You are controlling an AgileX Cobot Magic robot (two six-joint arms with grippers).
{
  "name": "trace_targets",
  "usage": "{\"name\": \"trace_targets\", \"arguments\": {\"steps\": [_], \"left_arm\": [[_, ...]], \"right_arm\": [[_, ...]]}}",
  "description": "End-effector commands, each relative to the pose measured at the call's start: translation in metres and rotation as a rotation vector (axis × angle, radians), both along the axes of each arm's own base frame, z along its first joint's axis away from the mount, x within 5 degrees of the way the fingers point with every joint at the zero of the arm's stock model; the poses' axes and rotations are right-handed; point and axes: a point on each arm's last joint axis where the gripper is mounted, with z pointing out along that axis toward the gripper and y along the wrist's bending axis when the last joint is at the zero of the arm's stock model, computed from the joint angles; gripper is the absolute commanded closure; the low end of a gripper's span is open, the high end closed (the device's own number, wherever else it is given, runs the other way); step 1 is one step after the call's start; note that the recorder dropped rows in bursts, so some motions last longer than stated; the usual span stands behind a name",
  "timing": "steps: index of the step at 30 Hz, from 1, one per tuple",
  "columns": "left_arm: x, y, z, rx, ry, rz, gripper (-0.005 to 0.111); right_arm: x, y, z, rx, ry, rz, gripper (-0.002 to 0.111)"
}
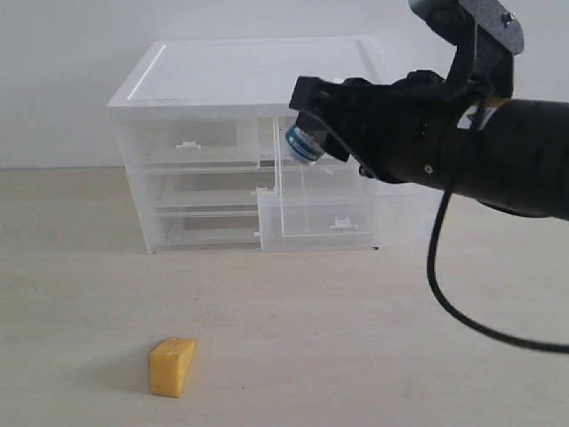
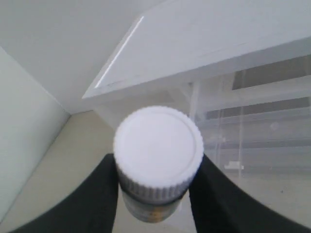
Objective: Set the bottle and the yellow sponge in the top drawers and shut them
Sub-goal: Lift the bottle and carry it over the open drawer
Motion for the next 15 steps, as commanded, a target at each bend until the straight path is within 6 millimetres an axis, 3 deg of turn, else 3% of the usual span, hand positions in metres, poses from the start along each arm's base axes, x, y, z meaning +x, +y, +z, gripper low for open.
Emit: {"name": "trace_targets", "arguments": {"steps": [1,12,15], "left_arm": [[0.000,0.000,-0.001,-0.001,0.002,0.000,0.103],[0.000,0.000,-0.001,-0.001,0.002,0.000,0.103],[0.000,0.000,-0.001,-0.001,0.002,0.000,0.103]], "right_arm": [[0.028,-0.001,-0.002,0.062,0.054,-0.086,0.108],[0.058,-0.005,-0.030,0.279,0.252,-0.252,0.108],[0.061,-0.004,-0.035,0.296,0.262,-0.266,0.100]]}}
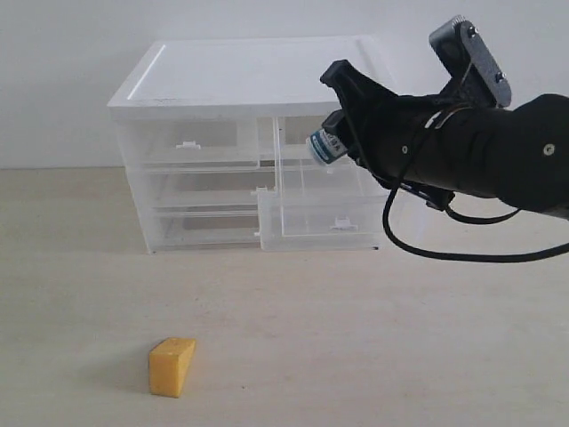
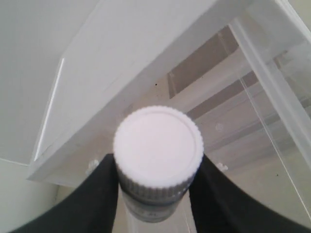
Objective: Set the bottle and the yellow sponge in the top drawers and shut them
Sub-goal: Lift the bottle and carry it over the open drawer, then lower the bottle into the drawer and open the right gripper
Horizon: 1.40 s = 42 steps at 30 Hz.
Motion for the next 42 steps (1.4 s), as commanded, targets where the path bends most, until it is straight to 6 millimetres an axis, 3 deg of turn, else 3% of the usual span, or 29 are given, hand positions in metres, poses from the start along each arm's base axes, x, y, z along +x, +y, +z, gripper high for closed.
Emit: {"name": "trace_targets", "arguments": {"steps": [1,7,11,17,22,24,26,27,31,35,39,42], "left_arm": [[0.000,0.000,-0.001,-0.001,0.002,0.000,0.103],[0.000,0.000,-0.001,-0.001,0.002,0.000,0.103],[0.000,0.000,-0.001,-0.001,0.002,0.000,0.103],[0.000,0.000,-0.001,-0.001,0.002,0.000,0.103],[0.000,0.000,-0.001,-0.001,0.002,0.000,0.103],[0.000,0.000,-0.001,-0.001,0.002,0.000,0.103],[0.000,0.000,-0.001,-0.001,0.002,0.000,0.103],[0.000,0.000,-0.001,-0.001,0.002,0.000,0.103],[0.000,0.000,-0.001,-0.001,0.002,0.000,0.103],[0.000,0.000,-0.001,-0.001,0.002,0.000,0.103],[0.000,0.000,-0.001,-0.001,0.002,0.000,0.103],[0.000,0.000,-0.001,-0.001,0.002,0.000,0.103]], "right_arm": [[0.007,0.000,-0.001,0.040,-0.009,-0.038,0.094],[0.008,-0.001,-0.001,0.038,-0.018,-0.041,0.061],[0.008,-0.001,-0.001,0.039,-0.018,-0.041,0.048],[0.008,-0.001,0.000,0.011,-0.042,-0.032,0.045],[0.003,-0.002,0.014,-0.175,-0.200,0.056,0.045],[-0.002,-0.003,0.022,-0.288,-0.286,0.115,0.047],[-0.010,-0.006,0.035,-0.460,-0.391,0.194,0.060],[-0.016,-0.008,0.039,-0.567,-0.428,0.249,0.076],[-0.021,-0.009,0.036,-0.719,-0.444,0.353,0.109],[-0.027,0.000,0.040,-0.901,-0.356,0.645,0.108],[-0.028,0.004,0.066,-0.972,-0.316,0.790,0.108],[-0.019,0.012,0.061,-0.970,-0.272,0.823,0.108]]}}
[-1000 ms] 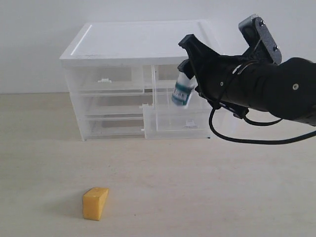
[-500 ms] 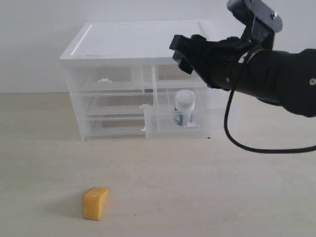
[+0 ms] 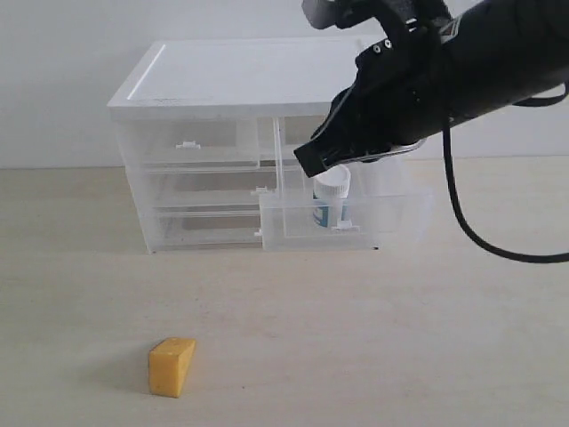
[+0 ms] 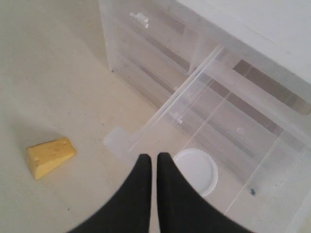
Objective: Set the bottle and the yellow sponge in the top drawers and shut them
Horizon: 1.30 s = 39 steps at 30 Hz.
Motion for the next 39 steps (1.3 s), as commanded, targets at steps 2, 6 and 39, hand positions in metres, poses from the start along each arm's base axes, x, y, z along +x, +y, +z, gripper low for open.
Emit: {"name": "trace_targets", "arguments": {"steps": [2,6,39], "left_arm": [[0.000,0.000,-0.001,-0.001,0.002,0.000,0.103],[0.000,0.000,-0.001,-0.001,0.002,0.000,0.103],[0.000,0.000,-0.001,-0.001,0.002,0.000,0.103]], "right_arm": [[0.016,0.009,-0.019,-0.076,0.085,0.020,0.108],[0.026,0.015,-0.035,-0.106,0.106,0.028,0.108],[0.071,-0.028,-0.035,-0.043,-0.012,-0.210,0.108]]}}
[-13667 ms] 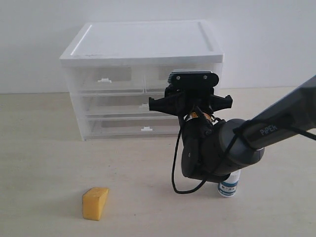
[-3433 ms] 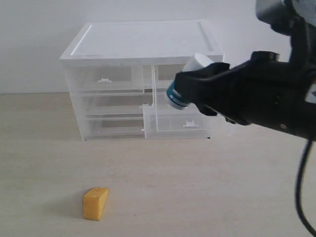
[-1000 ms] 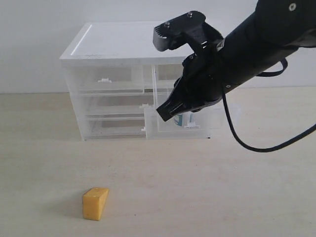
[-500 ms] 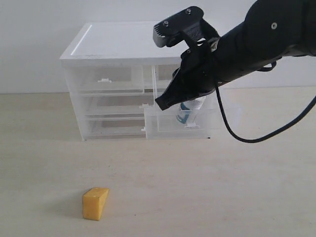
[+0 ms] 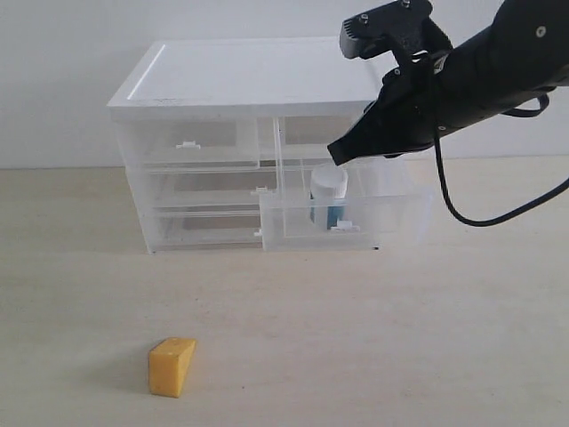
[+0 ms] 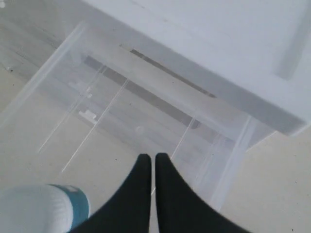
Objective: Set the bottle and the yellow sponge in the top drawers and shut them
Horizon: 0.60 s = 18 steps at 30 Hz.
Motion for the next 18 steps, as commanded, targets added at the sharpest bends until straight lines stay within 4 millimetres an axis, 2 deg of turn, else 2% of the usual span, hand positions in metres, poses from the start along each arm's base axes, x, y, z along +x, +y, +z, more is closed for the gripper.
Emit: {"name": "trace_targets", "arguments": {"steps": [1,3,8,12,18], "left_arm": [[0.000,0.000,-0.001,-0.001,0.002,0.000,0.103],[0.000,0.000,-0.001,-0.001,0.002,0.000,0.103],[0.000,0.000,-0.001,-0.001,0.002,0.000,0.103],[0.000,0.000,-0.001,-0.001,0.002,0.000,0.103],[0.000,0.000,-0.001,-0.001,0.002,0.000,0.103]], "right_arm": [[-0.007,-0.004,0.012,0.006,0.011,-0.001,0.108],[-0.012,-0.006,0.016,-0.001,0.031,0.007,0.108],[-0.019,-0.005,0.007,-0.041,0.126,0.053,0.108],[-0.018,0.002,0.002,0.010,0.158,0.087,0.108],[-0.021,0.009,0.005,0.094,0.172,0.128,0.108]]}}
